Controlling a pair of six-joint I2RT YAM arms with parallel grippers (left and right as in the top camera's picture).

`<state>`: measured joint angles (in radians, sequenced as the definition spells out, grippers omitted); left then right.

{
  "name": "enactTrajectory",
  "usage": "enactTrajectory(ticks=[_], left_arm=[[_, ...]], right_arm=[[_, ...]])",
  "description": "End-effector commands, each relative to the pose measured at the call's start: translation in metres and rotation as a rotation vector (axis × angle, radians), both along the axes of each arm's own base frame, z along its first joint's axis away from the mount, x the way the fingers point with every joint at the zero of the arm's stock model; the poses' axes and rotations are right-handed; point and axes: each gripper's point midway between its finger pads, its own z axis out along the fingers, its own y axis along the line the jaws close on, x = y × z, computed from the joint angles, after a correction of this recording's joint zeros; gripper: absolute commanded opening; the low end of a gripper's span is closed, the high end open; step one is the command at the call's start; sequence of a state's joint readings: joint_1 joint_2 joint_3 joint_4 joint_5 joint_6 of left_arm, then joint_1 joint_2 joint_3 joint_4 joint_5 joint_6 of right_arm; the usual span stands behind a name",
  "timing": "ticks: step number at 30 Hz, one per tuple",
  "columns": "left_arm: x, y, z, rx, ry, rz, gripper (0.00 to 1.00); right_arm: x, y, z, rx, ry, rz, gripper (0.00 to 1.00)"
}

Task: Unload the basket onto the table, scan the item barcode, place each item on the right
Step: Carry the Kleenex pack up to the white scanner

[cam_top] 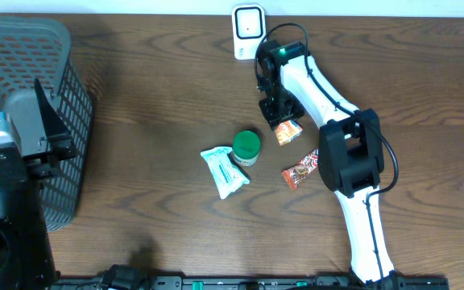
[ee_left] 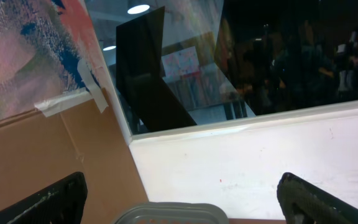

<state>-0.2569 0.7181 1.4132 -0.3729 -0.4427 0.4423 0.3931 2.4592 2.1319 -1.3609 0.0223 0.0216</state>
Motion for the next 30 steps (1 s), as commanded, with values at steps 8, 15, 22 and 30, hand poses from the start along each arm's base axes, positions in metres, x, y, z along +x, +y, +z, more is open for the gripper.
enactTrajectory(ticks=[8,15,22,30], left_arm=[[0.002,-0.001,-0.002,-0.005,0.003,-0.007,0.98],[0.002,-0.001,-0.002,-0.005,0.003,-0.007,0.98],[0.002,-0.002,-0.002,-0.004,0.002,-0.015,0.98],[0.003,-0.008,-0.002,0.004,0.004,-0.047,0.98]], right_arm=[[0.011,0.006,0.062,0.021,-0.054,-0.029,0.41],[0.002,0.018,0.112,0.111,-0.069,-0.122,0.45],[-0.009,0.043,0.119,0.242,0.005,-0.253,0.45],[-0.020,0.064,0.122,0.328,0.064,-0.245,0.49]])
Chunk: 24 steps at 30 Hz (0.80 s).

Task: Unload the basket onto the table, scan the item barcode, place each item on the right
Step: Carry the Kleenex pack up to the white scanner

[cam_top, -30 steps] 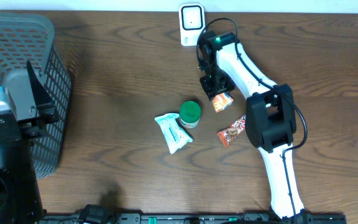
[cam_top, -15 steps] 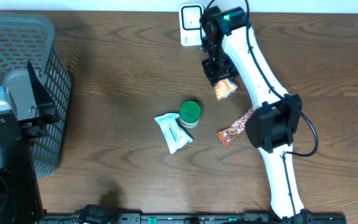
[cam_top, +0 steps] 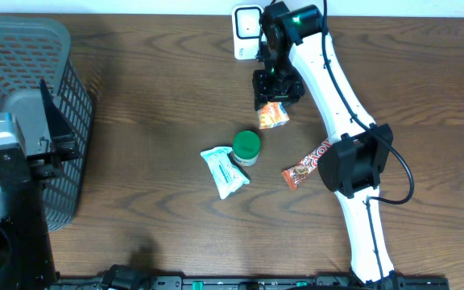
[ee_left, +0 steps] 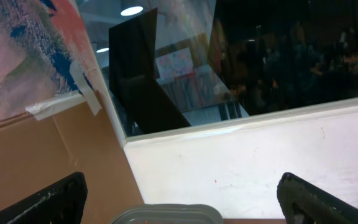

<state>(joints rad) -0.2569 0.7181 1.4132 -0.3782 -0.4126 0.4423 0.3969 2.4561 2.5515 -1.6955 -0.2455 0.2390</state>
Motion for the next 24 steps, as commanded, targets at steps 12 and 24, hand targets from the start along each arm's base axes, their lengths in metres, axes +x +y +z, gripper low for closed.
enactTrajectory(ticks=[12,24], left_arm=[[0.002,-0.003,-0.002,-0.003,0.005,-0.018,0.98],[0.003,-0.003,-0.004,-0.001,0.013,-0.017,0.98]], right_arm=[[-0.015,0.030,0.019,0.150,0.040,0.016,0.31],[0.018,0.002,0.050,0.021,-0.217,0.030,0.24]])
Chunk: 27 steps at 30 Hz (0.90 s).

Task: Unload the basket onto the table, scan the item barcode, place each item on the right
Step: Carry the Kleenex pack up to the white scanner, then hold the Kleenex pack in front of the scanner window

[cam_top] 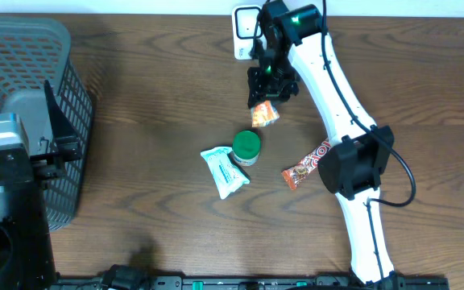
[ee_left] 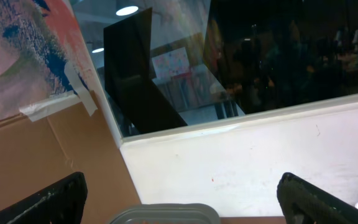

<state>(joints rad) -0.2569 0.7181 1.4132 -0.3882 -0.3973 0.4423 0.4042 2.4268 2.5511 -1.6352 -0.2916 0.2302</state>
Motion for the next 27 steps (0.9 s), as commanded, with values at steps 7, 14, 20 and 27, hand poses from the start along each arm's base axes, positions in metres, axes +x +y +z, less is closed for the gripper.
enactTrajectory(ticks=[7,14,20,27], left_arm=[[0.002,0.000,-0.002,-0.007,0.004,-0.003,0.98],[0.003,-0.001,-0.009,0.001,0.033,-0.002,0.98],[0.006,-0.001,-0.033,0.027,0.135,-0.002,0.98],[0.002,0.000,-0.100,0.101,0.421,-0.001,0.98]], right_arm=[[0.066,-0.002,0.065,-0.019,-0.436,-0.026,0.14],[0.129,0.003,0.100,-0.011,-0.733,-0.101,0.19],[0.175,0.008,0.106,-0.018,-0.910,-0.153,0.15],[0.223,0.021,0.082,0.036,-1.036,-0.183,0.24]])
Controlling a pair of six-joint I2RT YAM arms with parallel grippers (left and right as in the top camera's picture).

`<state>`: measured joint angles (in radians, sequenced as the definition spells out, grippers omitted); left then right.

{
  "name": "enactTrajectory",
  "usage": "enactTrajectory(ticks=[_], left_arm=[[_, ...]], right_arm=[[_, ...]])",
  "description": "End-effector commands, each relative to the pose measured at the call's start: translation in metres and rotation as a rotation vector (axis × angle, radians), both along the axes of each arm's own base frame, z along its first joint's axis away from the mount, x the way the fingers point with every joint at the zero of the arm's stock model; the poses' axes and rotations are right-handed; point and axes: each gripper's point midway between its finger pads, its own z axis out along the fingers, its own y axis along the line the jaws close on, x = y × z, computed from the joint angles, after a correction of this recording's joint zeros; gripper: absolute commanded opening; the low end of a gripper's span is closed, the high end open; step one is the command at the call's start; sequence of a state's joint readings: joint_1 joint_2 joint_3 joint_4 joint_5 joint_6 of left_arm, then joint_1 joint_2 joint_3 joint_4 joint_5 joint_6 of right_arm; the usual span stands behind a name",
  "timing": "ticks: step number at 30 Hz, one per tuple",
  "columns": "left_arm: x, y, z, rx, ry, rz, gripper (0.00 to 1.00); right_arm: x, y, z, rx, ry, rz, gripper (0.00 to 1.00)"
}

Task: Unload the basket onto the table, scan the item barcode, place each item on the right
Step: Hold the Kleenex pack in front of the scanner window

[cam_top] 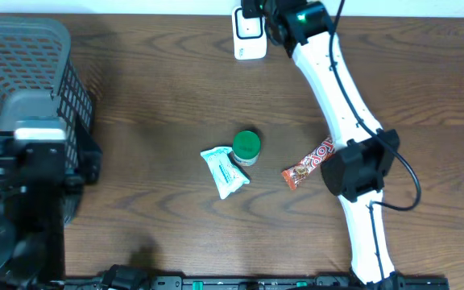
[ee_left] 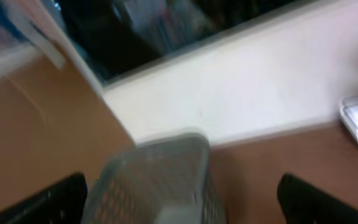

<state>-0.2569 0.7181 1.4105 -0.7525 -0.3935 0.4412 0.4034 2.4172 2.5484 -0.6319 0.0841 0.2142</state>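
Note:
The white scanner [cam_top: 249,31] stands at the table's far edge; in the blurred left wrist view the scanner is at the right. My right gripper [cam_top: 266,8] is at the frame's top edge beside the scanner, mostly cut off, and its jaws do not show. The orange snack packet is out of view. My left gripper [ee_left: 182,202] hangs open over the grey basket [ee_left: 160,180], its fingers [ee_left: 58,200] wide apart with nothing between them.
A grey mesh basket [cam_top: 6,56] fills the far left, with my left arm [cam_top: 35,161] next to it. Mid-table lie a green-lidded jar [cam_top: 246,147], a white-and-teal packet [cam_top: 225,171] and a red-brown bar wrapper [cam_top: 306,166].
My right gripper has gone from above the jar, holding the orange packet, to the top edge by the scanner; the packet no longer shows. My left arm has shifted and its camera now looks down on the basket.
The right gripper was shut on the orange packet to the right of the jar. It then held the packet farther back, below the scanner, and then slightly to the left. Now gripper and packet are at or past the top edge. The left gripper stayed open throughout.

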Motion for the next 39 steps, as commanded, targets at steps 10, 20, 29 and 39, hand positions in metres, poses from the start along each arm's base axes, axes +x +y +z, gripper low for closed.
enactTrajectory(ticks=[10,20,29,39], left_arm=[[-0.053,0.014,-0.120,0.139,0.564,0.006,0.98],[-0.088,0.023,-0.152,0.192,0.767,0.007,0.98],[-0.088,0.023,-0.152,0.192,0.768,0.007,0.98],[-0.088,0.023,-0.152,0.192,0.768,0.007,0.98]], right_arm=[[0.050,0.013,-0.107,-0.055,-0.032,0.001,0.33],[0.059,-0.012,-0.115,-0.071,-0.018,-0.048,0.33],[0.064,-0.009,-0.103,-0.049,-0.067,-0.048,0.35],[0.067,-0.008,-0.089,-0.071,-0.121,-0.033,0.37]])
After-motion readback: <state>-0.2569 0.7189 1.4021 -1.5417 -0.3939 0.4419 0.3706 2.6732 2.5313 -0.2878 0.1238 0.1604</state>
